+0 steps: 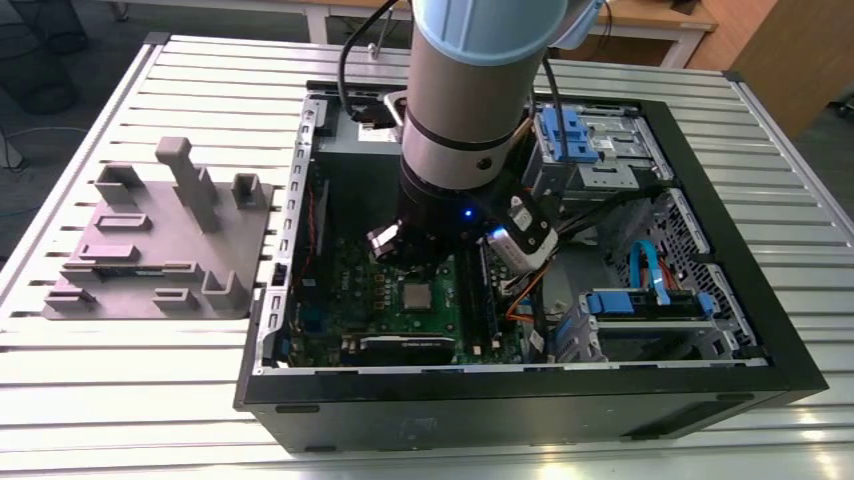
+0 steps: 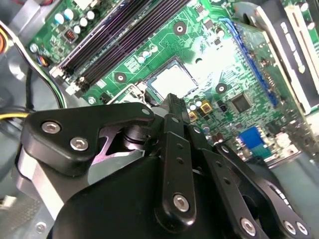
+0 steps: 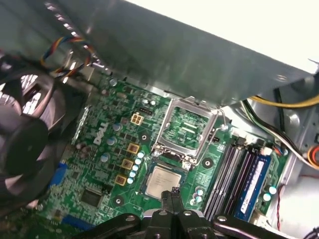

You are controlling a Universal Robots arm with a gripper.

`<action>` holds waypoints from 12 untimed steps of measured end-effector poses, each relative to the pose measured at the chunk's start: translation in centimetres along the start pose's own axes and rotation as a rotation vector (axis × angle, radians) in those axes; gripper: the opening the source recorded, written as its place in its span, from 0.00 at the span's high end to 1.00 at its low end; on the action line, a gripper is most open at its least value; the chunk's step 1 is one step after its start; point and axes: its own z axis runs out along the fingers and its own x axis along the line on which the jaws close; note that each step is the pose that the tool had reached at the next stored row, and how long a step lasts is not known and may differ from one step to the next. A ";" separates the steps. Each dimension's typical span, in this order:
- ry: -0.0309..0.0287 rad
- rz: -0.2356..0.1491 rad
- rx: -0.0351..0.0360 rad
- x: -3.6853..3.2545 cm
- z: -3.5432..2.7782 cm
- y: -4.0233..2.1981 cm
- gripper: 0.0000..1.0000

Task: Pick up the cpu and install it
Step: 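Close the cpu cover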

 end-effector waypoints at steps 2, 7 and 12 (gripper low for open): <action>0.0009 -0.017 0.0001 0.00 0.00 0.00 0.89; 0.0010 -0.018 0.0001 0.00 0.00 0.00 0.89; 0.0010 -0.019 0.0001 0.00 0.00 0.00 0.89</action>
